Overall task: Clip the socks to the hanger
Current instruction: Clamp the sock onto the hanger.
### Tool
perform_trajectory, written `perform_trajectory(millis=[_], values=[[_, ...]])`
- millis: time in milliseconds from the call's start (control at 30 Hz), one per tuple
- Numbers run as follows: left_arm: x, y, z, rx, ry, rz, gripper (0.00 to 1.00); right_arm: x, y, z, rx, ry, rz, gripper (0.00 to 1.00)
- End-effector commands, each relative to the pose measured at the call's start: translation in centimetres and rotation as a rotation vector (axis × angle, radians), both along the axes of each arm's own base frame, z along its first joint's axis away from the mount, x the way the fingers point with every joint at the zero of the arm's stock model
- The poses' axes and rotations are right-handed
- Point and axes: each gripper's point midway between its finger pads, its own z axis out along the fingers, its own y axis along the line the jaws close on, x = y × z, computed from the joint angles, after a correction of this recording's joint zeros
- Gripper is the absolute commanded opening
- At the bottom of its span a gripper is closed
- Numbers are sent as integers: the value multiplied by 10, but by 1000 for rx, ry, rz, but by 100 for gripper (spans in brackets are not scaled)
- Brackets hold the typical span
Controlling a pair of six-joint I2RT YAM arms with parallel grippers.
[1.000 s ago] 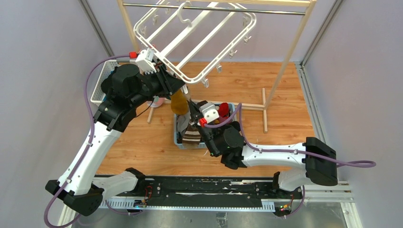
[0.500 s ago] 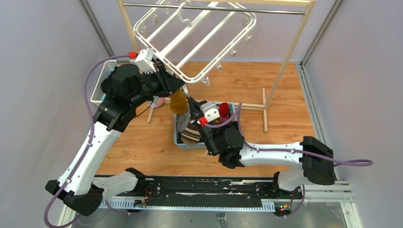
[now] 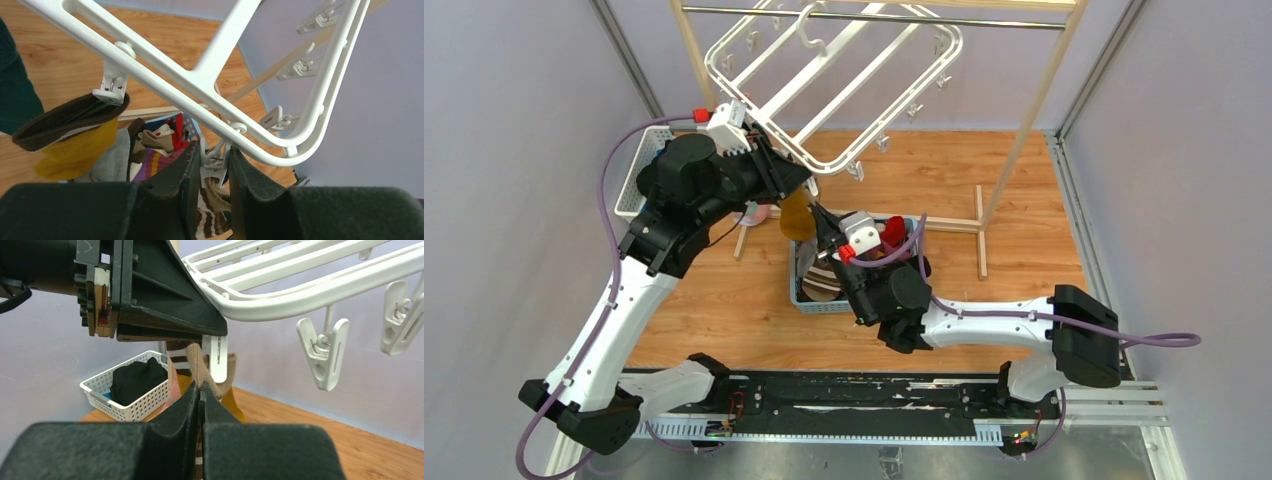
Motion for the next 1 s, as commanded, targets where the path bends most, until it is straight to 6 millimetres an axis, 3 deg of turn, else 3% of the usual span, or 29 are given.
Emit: perform_trajectory(millis=[0, 400, 567, 667, 733, 967], values=[[2, 4, 17, -20, -31, 32, 0, -8, 12, 17, 64, -8, 46, 0], [-2, 9, 21, -4, -48, 41, 7, -8, -6, 29, 101, -20, 19, 0], [-4, 13, 25, 9, -68, 49, 23, -8, -9, 25, 101, -10, 18, 0], [-5, 18, 27, 19, -81, 64, 48, -8, -12, 22, 100, -5, 12, 0], [-6, 20, 26, 27, -85, 71, 59, -8, -13, 20, 96, -2, 12, 0], [-9, 30, 36, 51, -141, 97, 67, -9, -17, 20, 94, 5, 15, 1]])
